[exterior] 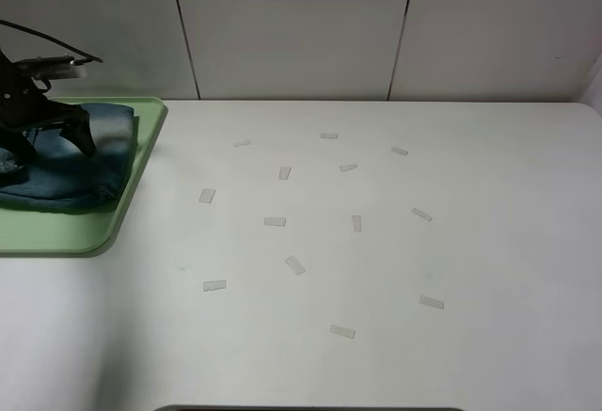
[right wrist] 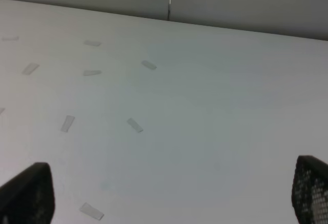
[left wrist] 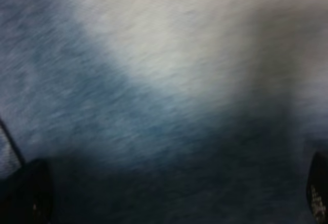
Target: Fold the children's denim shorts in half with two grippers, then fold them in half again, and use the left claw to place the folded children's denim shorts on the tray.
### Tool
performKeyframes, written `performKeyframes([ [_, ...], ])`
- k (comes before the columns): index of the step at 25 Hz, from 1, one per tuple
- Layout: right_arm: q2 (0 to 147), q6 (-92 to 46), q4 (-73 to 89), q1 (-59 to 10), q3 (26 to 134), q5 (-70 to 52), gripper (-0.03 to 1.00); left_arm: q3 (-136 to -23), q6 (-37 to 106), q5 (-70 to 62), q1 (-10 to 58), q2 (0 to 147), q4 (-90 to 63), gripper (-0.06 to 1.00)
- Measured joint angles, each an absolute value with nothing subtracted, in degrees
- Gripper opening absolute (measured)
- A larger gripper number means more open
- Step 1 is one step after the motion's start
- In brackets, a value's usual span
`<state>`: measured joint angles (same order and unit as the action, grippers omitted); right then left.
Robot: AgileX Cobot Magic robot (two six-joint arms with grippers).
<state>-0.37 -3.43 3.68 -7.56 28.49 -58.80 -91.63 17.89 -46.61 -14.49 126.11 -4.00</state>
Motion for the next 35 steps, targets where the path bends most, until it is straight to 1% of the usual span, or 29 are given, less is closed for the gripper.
performKeyframes([
  [8,-0.37,-3.43,3.68,-7.56,28.49,-58.80,0.70,-91.63,13.94,-47.44,-15.69,125.61,2.65,0.99],
  [22,-0.37,-3.43,3.68,-7.56,28.49,-58.80,0.70,-92.05,6.24,-50.03,-15.69,118.01,14.18,0.99],
  [28,-0.37,-3.43,3.68,-7.56,28.49,-58.80,0.70,-92.05,5.68,-50.63,-15.69,116.31,13.67,0.99],
  [35,-0.37,-3.43,3.68,-7.56,28.49,-58.80,0.70,-86.42,10.12,-37.46,-12.74,116.31,4.15,0.99],
])
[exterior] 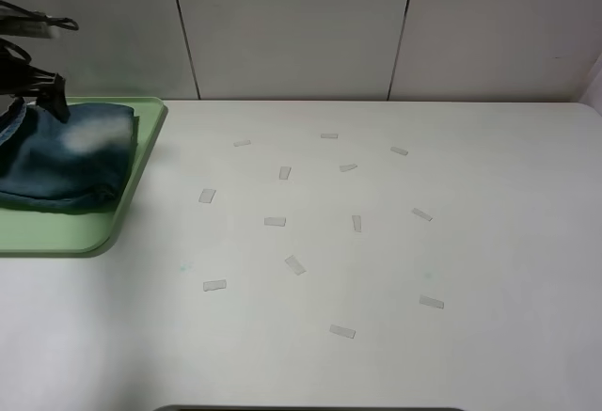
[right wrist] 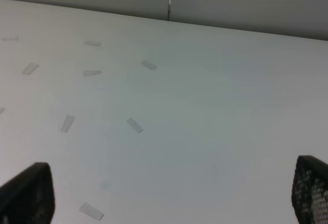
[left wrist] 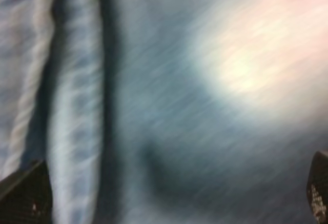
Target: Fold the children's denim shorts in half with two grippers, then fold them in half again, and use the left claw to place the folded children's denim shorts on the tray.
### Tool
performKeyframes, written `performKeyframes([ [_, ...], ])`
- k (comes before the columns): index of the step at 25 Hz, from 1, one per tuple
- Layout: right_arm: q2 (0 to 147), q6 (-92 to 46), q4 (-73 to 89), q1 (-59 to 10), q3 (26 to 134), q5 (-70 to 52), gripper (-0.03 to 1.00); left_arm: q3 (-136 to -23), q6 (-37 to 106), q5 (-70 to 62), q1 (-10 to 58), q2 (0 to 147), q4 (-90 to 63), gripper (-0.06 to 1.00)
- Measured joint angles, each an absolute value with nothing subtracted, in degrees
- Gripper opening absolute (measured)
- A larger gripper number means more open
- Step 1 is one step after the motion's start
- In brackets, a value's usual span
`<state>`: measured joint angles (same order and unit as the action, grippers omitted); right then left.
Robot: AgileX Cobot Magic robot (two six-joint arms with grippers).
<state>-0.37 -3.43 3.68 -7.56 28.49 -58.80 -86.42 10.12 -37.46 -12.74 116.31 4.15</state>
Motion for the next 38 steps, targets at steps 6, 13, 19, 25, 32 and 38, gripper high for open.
performKeyframes([
  [6,-0.37,-3.43,3.68,-7.56,28.49,-58.80,0.70,-79.54,10.36,-27.66,-12.51,116.31,2.54,0.99],
  [13,-0.37,-3.43,3.68,-7.56,28.49,-58.80,0.70,-75.73,10.41,-19.95,-13.64,116.85,2.30,0.99],
  [19,-0.37,-3.43,3.68,-7.56,28.49,-58.80,0.70,-75.73,10.41,-19.10,-13.87,120.28,1.91,0.99],
  [25,-0.37,-3.43,3.68,-7.56,28.49,-58.80,0.70,-75.73,10.56,-19.58,-14.48,120.32,1.91,0.99],
  [32,-0.37,-3.43,3.68,-7.56,28.49,-58.80,0.70,-77.59,10.17,-24.64,-18.16,117.49,5.92,0.99],
  [38,-0.37,-3.43,3.68,-7.56,28.49,-58.75,0.70,-81.96,9.19,-32.66,-20.56,116.13,10.22,0.99],
])
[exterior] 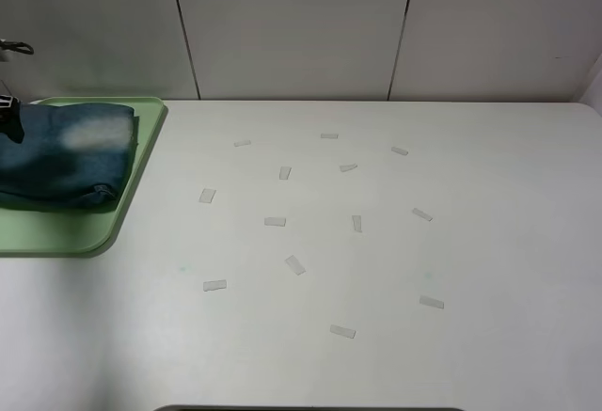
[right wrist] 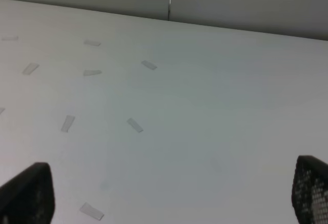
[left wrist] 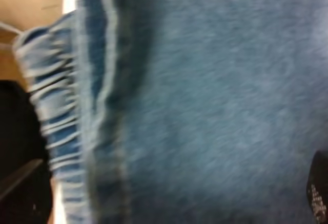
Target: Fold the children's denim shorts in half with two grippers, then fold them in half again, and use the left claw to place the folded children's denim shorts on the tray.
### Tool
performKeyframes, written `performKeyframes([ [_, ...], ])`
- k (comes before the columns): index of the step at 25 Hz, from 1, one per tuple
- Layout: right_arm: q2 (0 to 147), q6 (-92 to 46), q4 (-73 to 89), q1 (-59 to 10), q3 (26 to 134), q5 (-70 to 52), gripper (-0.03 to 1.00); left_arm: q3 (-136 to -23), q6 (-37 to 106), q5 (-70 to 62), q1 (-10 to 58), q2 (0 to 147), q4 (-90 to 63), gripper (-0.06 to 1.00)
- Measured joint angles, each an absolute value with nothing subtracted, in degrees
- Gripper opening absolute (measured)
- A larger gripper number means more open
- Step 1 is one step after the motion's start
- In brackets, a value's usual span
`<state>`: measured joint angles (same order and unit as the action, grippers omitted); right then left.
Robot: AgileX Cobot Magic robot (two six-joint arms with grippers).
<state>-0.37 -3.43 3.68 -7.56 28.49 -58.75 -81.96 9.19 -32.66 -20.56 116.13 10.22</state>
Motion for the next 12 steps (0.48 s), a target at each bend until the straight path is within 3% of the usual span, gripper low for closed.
performKeyframes([
  [12,-0.37,-3.43,3.68,-7.56,28.49,-58.75,0.70,-82.72,7.36,-44.50,-18.86,108.31,10.39,0.99],
])
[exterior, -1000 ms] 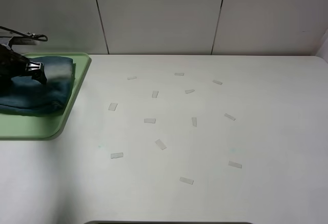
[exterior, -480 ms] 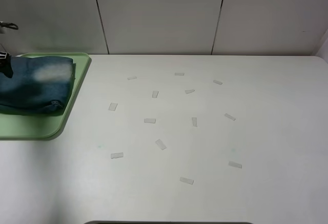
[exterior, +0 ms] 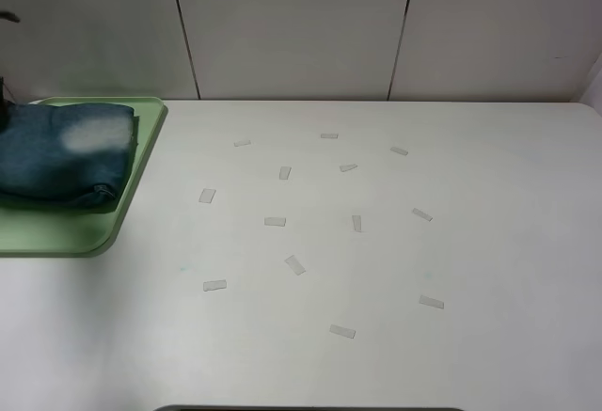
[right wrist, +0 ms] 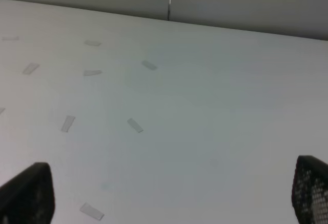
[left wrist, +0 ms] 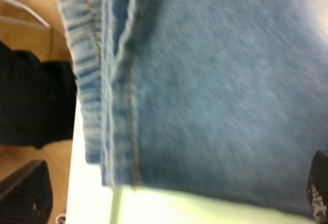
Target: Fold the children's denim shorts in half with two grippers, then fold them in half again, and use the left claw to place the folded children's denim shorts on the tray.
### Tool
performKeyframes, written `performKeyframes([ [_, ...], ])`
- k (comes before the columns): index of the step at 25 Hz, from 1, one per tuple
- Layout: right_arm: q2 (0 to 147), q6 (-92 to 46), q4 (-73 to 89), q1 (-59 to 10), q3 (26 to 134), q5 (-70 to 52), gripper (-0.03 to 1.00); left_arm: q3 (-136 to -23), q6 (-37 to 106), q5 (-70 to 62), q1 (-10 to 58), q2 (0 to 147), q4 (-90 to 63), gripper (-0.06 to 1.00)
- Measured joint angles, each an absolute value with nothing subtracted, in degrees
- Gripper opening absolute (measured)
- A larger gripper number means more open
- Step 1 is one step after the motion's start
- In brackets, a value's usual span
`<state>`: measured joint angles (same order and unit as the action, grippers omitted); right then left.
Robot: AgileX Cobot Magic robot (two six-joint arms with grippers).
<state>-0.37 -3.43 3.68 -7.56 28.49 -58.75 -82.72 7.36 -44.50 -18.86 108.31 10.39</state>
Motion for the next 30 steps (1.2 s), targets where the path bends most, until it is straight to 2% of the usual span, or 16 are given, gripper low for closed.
performKeyframes([
  [10,-0.37,-3.43,3.68,-7.56,28.49,-58.75,0.70,-80.95,8.25,-58.13,-15.53,93.21,6.37,0.99],
  [30,-0.37,-3.43,3.68,-7.56,28.49,-58.75,0.70,-54.43,12.32,-67.20,-15.53,45.89,-1.41,0.99],
])
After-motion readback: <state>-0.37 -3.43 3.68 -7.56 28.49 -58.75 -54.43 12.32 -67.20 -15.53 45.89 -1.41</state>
